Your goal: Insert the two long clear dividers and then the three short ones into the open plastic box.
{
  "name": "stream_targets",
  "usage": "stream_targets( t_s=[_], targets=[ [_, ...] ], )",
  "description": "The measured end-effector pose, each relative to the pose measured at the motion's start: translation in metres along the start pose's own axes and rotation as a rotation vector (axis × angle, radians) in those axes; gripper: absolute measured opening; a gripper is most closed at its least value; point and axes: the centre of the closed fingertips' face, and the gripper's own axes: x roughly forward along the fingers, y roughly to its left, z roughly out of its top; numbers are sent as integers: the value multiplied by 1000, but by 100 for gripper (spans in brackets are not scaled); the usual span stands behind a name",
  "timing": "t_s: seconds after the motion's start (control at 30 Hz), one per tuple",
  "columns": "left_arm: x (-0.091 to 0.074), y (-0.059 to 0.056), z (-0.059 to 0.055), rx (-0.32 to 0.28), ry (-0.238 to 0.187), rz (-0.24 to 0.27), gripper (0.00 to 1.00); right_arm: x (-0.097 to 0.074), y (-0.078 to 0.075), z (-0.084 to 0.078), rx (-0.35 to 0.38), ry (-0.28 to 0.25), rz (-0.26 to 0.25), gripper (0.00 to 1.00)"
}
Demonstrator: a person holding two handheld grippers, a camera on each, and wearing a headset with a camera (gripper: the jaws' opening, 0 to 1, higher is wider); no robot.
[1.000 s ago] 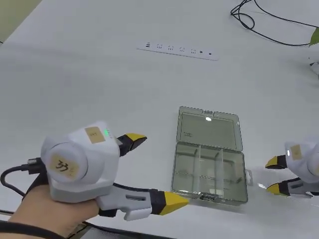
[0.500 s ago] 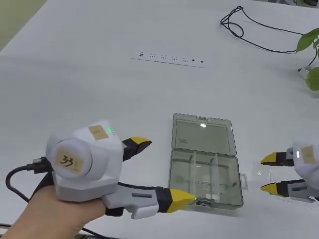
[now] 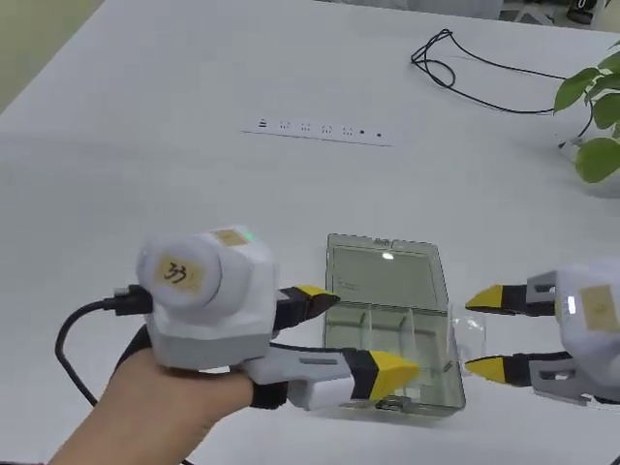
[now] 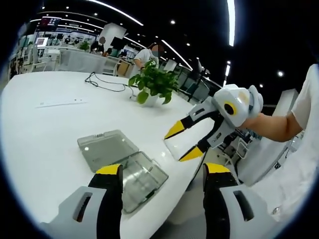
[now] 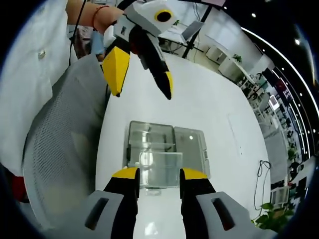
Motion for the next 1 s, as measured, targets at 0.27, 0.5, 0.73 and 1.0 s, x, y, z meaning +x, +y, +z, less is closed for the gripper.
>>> stream_targets(
  t_s=[0.27,0.5,0.73,1.0],
  targets=[
    [16,-14,2,-106,1,-67,48,-9,4,33,-54,-34,-16,32],
    [22,-21,3,-213,-15,-112,38,-14,8,48,-105,-37,-21,32],
    [23,-26,4,-263,-26,-145,22,-15,11,56,-159,-23,-25,32],
    [22,-28,3,-298,-35,-165,7,-15,10,58,-181,-12,-29,32]
  ],
)
